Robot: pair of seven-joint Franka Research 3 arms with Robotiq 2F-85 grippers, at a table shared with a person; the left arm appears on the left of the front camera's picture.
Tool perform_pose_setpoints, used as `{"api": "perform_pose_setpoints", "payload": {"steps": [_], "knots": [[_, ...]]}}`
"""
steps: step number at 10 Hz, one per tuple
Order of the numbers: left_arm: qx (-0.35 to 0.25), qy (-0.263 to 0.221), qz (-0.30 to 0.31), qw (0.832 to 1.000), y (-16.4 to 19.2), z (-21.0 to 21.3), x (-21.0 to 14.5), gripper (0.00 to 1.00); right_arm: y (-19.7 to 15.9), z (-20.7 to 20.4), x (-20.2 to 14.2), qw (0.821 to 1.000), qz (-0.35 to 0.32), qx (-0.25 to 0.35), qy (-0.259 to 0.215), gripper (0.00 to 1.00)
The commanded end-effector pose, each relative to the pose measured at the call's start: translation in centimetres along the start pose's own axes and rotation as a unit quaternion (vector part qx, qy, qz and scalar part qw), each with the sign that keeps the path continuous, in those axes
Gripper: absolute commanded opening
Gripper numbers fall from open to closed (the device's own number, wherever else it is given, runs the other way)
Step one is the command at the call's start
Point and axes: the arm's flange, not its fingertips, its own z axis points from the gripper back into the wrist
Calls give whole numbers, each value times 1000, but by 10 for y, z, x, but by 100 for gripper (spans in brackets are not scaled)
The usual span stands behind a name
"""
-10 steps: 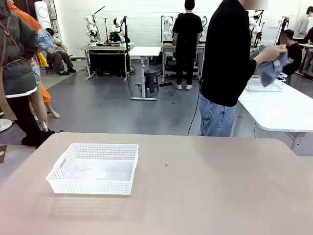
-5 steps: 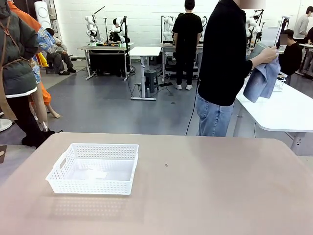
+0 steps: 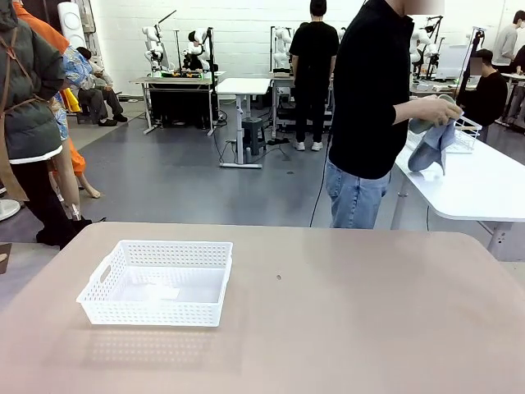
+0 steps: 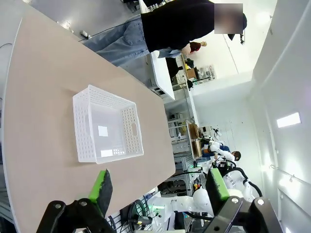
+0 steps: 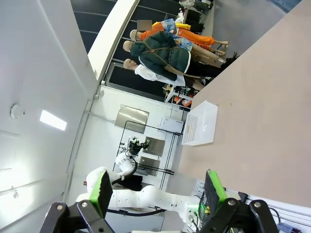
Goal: Clean and organize the cups into the basket.
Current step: Pick up the Organizing basket and move it to the center of the table, then pick up the Reusable plastic cup from the right side of the table and place it inside the Organizing basket.
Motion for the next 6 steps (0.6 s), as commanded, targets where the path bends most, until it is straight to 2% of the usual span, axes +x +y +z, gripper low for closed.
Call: {"api": "perform_pose_setpoints", "payload": {"steps": [1,6], "knots": [[-5,0,-2,1000,-1,5,0,100,1,0,2,1000,2,9,-3,100],[-5,0,-2,1000,-1,5,0,100,1,0,2,1000,2,9,-3,100]]}}
